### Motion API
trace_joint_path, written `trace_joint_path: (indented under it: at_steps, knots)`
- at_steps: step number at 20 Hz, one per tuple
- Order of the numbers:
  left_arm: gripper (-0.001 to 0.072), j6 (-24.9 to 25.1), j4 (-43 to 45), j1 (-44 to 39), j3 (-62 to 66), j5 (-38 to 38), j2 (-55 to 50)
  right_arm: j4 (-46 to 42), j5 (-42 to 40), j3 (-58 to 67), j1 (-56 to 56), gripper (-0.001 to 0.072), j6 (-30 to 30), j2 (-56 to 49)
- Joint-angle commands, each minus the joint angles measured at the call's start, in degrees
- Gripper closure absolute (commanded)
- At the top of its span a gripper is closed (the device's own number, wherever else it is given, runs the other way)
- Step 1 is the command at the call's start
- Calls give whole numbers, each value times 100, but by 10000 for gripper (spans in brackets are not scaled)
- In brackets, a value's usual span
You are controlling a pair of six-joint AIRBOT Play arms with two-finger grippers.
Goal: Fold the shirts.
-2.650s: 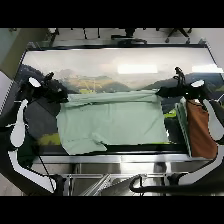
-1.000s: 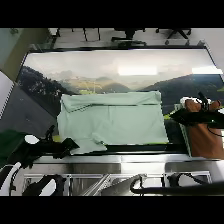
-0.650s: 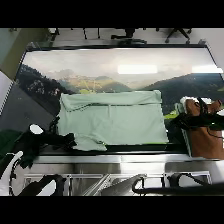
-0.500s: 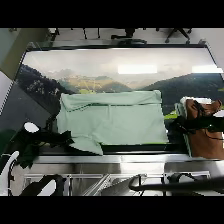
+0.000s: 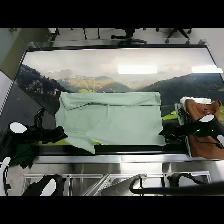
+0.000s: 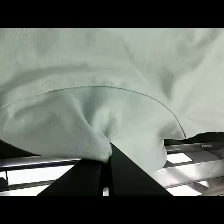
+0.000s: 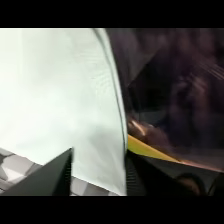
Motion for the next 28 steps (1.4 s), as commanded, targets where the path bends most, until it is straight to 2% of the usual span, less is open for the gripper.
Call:
trace_joint_path:
  at_steps: [1,3,5,8,12,14,17,22,25,28]
  knots:
    - [697,33,-74,22,13,-173,-179,315,127,-46,330,475,-216,-17]
    - [697,133,-74,22,13,-271,-341,564,308,-46,470,497,-337,-11]
    - [698,184,-48,24,15,-354,-378,590,437,-44,470,695,-404,61]
    - [698,153,205,24,22,-393,-7,251,437,-39,133,695,-7,459]
    - [698,-343,1327,24,22,-774,651,-304,533,-39,-549,695,857,1180]
    - [698,-358,1185,20,22,-769,717,-157,520,-39,-566,695,800,1353]
    - [698,-175,664,17,348,-778,409,918,352,20,-542,695,-4,1368]
    - [698,-190,662,-428,2424,-800,-876,2590,-157,999,-522,695,-1174,717]
    - [698,-236,671,-721,3681,-614,-1969,2771,-533,1683,-221,695,-1502,-149]
    - [698,-234,662,-800,4566,-267,-3121,2791,-1340,1934,267,694,-1902,-970]
